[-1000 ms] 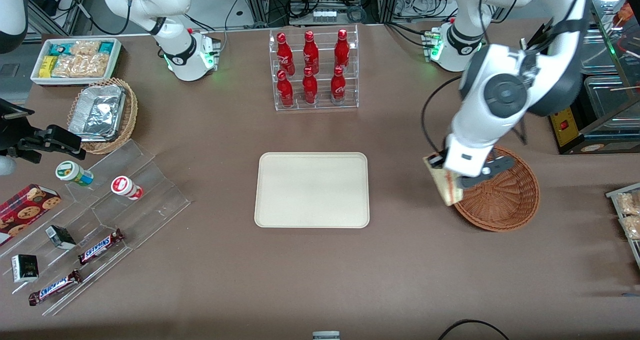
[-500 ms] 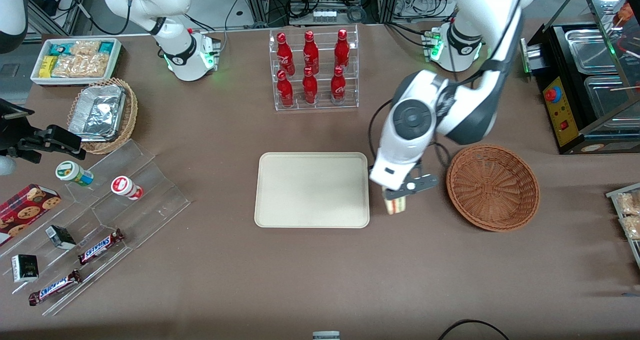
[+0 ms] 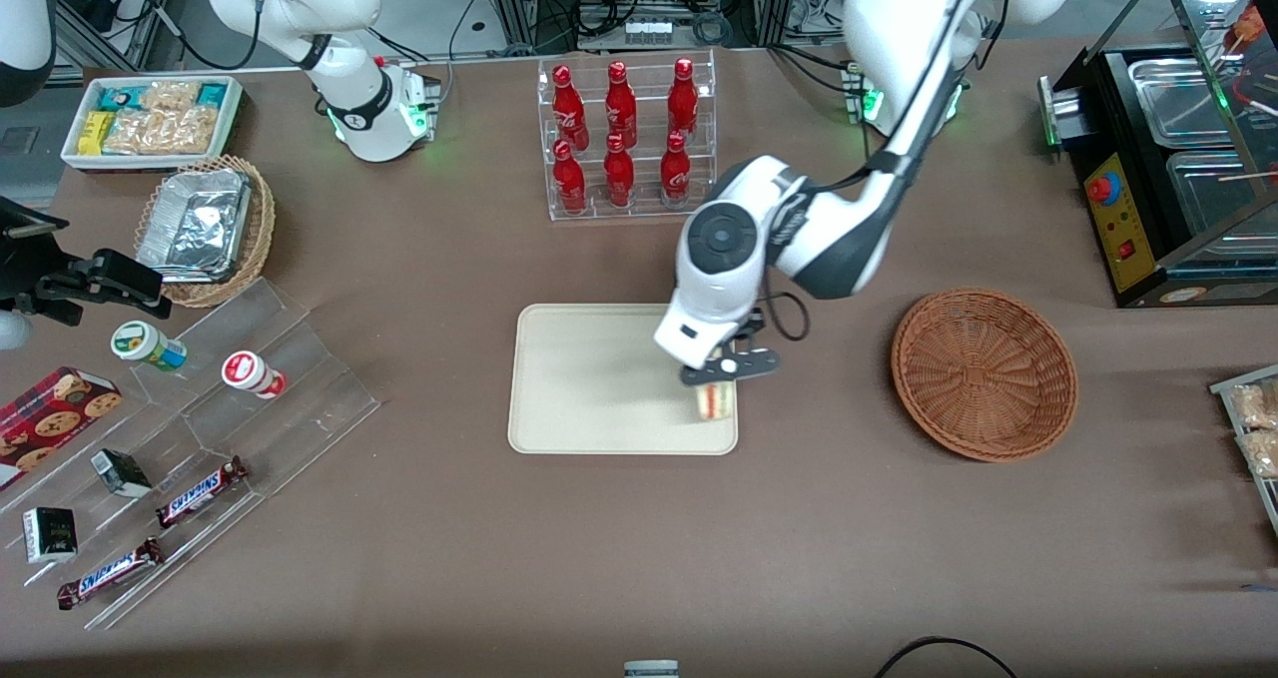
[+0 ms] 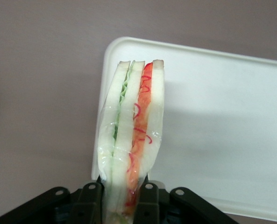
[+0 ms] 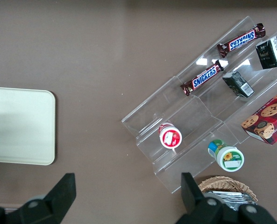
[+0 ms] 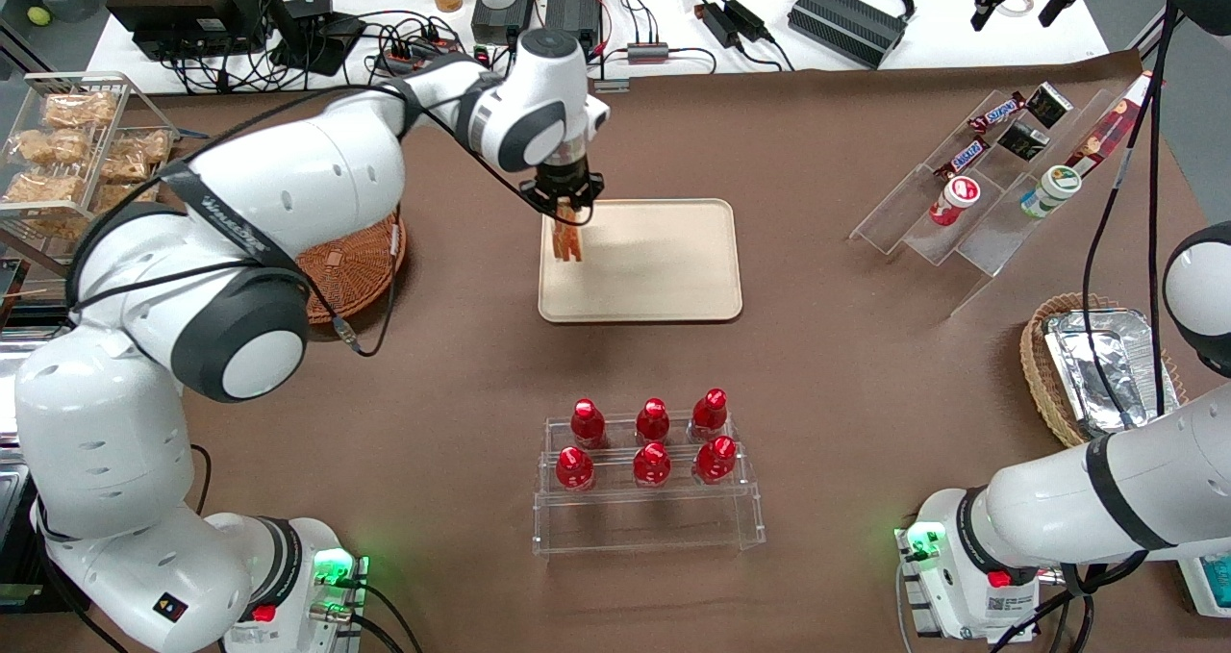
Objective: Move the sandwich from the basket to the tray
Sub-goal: 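Lift the sandwich and carry it with the left gripper to the tray, then lower the sandwich onto the tray and open the left gripper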
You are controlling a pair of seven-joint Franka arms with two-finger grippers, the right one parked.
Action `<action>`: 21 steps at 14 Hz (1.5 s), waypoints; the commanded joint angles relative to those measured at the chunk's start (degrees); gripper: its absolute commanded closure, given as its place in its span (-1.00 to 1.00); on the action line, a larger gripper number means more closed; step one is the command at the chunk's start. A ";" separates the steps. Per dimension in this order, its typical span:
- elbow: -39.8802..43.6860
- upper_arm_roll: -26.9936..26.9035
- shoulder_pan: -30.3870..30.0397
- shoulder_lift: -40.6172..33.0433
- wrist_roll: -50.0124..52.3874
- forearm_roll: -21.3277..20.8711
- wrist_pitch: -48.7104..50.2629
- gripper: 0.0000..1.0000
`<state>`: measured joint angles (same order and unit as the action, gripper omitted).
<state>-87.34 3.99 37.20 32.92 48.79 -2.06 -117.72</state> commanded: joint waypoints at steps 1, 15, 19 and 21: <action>1.99 -0.65 2.79 2.67 0.70 -0.49 -2.16 0.47; 1.91 -0.92 5.25 9.71 0.70 -1.02 -7.52 -0.11; 1.91 -1.00 5.08 9.27 0.61 -1.37 -7.18 -1.00; 1.91 -1.27 4.90 8.13 0.70 -1.37 -6.39 -1.00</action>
<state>-86.84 3.69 41.49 41.45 48.81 -2.68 -125.24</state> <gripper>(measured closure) 0.110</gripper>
